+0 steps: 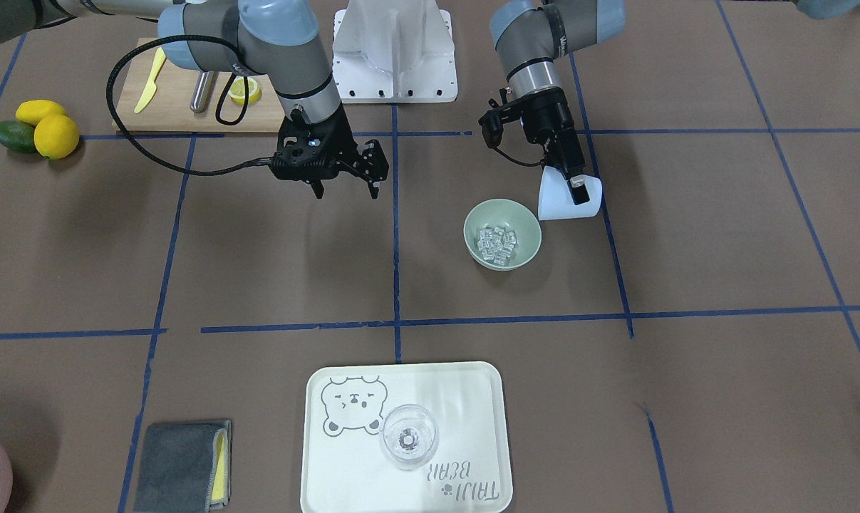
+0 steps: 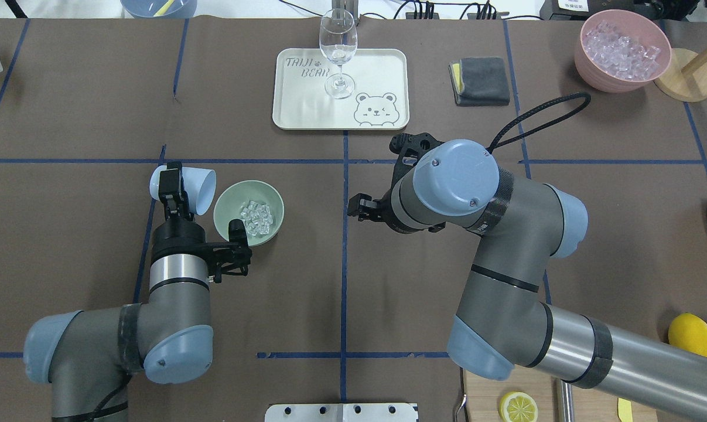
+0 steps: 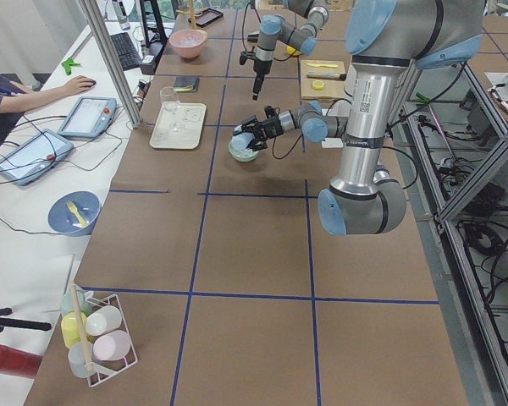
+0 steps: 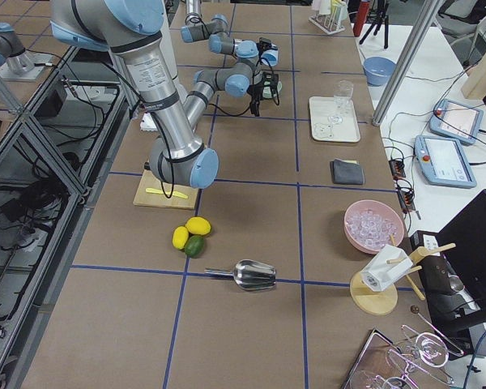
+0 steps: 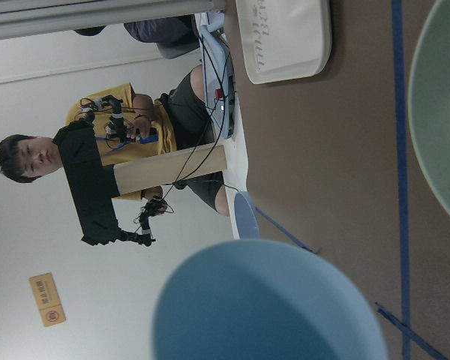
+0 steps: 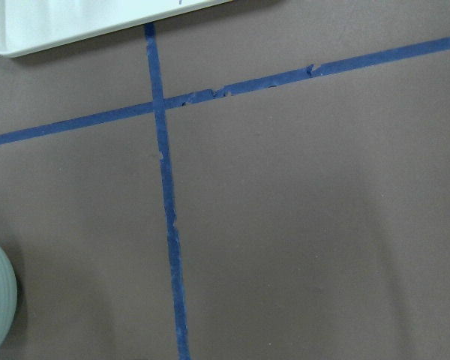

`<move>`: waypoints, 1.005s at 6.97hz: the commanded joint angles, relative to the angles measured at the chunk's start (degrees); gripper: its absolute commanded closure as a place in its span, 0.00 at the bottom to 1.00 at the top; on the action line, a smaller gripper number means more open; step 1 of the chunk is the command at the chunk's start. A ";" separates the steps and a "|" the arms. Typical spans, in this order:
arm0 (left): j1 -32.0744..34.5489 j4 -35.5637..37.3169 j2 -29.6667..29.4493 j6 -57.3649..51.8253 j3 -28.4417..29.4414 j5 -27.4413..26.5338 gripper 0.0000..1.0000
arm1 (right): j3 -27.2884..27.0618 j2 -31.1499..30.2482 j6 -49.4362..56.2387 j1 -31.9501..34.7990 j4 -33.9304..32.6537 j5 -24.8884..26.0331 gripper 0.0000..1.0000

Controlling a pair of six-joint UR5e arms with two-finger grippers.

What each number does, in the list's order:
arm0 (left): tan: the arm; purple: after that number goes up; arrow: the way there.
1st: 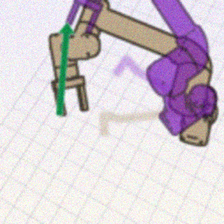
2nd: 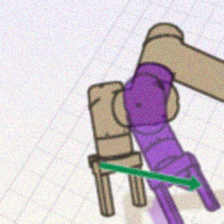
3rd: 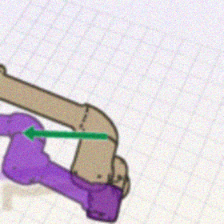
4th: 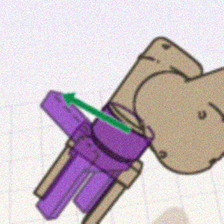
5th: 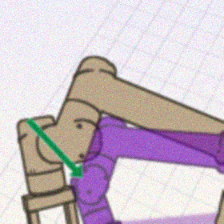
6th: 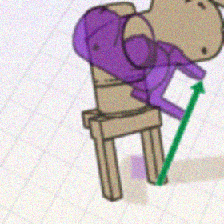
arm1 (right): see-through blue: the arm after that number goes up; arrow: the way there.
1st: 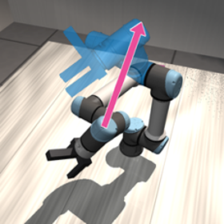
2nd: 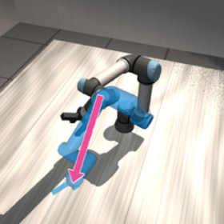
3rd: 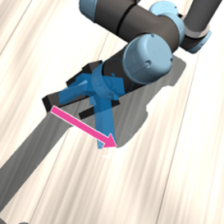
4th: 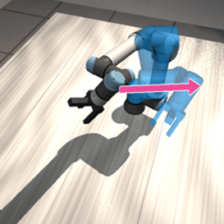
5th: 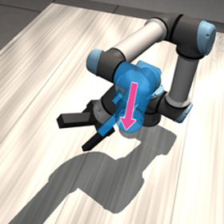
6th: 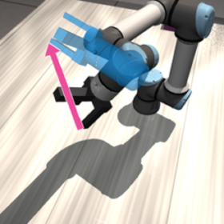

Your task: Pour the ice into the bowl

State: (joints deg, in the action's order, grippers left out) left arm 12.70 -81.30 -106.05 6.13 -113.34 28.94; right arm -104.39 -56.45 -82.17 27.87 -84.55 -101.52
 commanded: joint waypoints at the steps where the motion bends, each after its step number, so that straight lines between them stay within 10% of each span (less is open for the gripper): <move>1: 2.48 -0.44 0.67 10.15 -5.12 10.90 1.00 | 0.24 0.28 -0.01 -0.18 0.00 0.18 0.00; 4: 3.12 -0.96 4.59 30.31 -7.33 17.11 1.00 | 0.15 0.37 -0.01 -0.36 0.00 0.27 0.00; 7: 3.99 -28.60 19.60 32.80 -7.61 17.21 1.00 | 0.15 0.37 -0.53 -0.89 0.00 0.54 0.00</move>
State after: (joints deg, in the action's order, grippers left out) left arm 16.18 -96.18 -92.70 38.14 -121.25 46.08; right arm -104.23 -56.08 -82.35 27.17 -84.55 -101.06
